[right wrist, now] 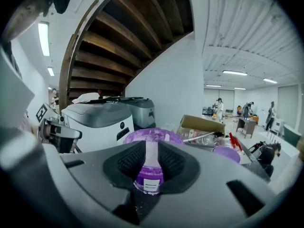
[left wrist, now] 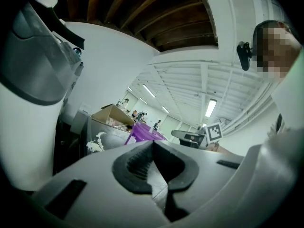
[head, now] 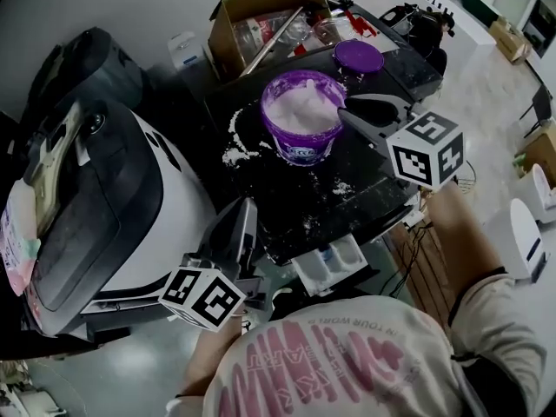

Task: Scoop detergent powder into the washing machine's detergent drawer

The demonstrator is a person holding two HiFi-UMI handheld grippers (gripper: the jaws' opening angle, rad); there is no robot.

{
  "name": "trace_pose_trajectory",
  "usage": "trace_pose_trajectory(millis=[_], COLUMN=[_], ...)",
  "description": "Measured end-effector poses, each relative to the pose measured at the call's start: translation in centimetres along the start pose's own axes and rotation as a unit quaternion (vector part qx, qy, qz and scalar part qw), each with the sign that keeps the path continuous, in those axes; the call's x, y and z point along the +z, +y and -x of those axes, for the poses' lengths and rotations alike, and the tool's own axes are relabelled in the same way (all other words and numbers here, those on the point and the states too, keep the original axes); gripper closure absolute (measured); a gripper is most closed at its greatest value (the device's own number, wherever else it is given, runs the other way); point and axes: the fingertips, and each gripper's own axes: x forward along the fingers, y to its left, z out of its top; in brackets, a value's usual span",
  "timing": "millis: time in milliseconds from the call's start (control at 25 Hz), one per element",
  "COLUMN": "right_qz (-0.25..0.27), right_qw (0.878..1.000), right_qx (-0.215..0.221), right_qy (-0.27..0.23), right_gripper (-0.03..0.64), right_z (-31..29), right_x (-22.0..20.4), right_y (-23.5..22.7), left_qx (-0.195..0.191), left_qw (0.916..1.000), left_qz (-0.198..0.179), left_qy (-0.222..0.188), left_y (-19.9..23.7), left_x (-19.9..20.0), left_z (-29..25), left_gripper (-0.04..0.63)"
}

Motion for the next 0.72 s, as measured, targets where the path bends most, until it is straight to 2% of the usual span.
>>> trace_pose_trajectory(millis=[240, 440, 720], right_qz=[0.036, 0.026, 0.041], right_qw=[0.998, 0.995, 0.981], right_qx=[0.019, 0.042, 0.072], right_qy=[0.048, 0.089, 0.175], right_gripper=[0.515, 0.511, 0.508], right_z=[-3.0, -5.5, -8.6], right_x=[2.1, 2.9, 1.5], right_y=[-2.4, -3.4, -3.0], left_qx=[0.013, 0.021, 0.029], left_qw=[0.9999, 0.9998, 0.9995], left_qz=[0.006, 0.006, 0.013], left_qy=[0.002, -0.004, -0.008], left_y=[0.6, 1.2, 2.0], left_x=[-0.8, -0.4, -0.5], left_z=[1.2, 2.1, 3.1], left_gripper=[0.592, 0.592, 0.592])
